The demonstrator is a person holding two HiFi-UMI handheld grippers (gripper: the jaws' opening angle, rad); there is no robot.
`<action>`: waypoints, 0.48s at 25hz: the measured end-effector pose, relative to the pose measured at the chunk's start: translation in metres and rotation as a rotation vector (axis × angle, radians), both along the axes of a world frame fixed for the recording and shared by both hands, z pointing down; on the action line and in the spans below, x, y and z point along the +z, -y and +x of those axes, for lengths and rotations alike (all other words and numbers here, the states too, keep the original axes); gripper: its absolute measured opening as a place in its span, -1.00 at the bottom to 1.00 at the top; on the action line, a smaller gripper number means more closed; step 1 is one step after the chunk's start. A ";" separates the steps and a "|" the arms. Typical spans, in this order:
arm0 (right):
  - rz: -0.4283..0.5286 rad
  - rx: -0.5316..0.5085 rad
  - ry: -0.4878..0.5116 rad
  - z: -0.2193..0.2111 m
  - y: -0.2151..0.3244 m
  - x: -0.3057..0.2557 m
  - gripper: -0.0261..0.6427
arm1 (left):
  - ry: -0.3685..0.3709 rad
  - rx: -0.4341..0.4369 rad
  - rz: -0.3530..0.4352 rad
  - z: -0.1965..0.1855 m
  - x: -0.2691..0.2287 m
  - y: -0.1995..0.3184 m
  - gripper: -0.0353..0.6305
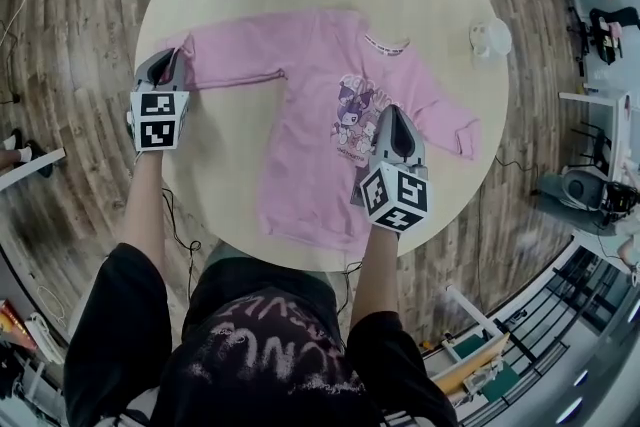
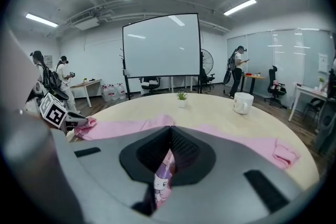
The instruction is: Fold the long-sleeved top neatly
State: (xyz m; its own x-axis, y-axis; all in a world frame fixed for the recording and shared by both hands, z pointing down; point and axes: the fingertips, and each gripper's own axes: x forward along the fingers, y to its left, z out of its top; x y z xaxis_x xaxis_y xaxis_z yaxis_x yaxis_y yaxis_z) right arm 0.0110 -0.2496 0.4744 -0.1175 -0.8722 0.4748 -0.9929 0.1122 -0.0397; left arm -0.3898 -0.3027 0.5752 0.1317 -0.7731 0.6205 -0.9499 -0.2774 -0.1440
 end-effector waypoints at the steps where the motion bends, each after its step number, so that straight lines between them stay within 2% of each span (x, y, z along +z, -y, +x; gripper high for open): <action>1: 0.002 -0.005 0.000 -0.002 0.000 -0.001 -0.91 | 0.004 -0.007 0.010 -0.004 -0.004 -0.001 -0.82; 5: 0.008 -0.034 0.000 -0.016 0.004 -0.005 -0.91 | 0.048 -0.034 0.052 -0.032 -0.018 -0.005 -0.82; 12: 0.009 -0.078 0.000 -0.047 0.010 -0.005 -0.91 | 0.075 -0.140 0.115 -0.103 -0.035 -0.016 -0.83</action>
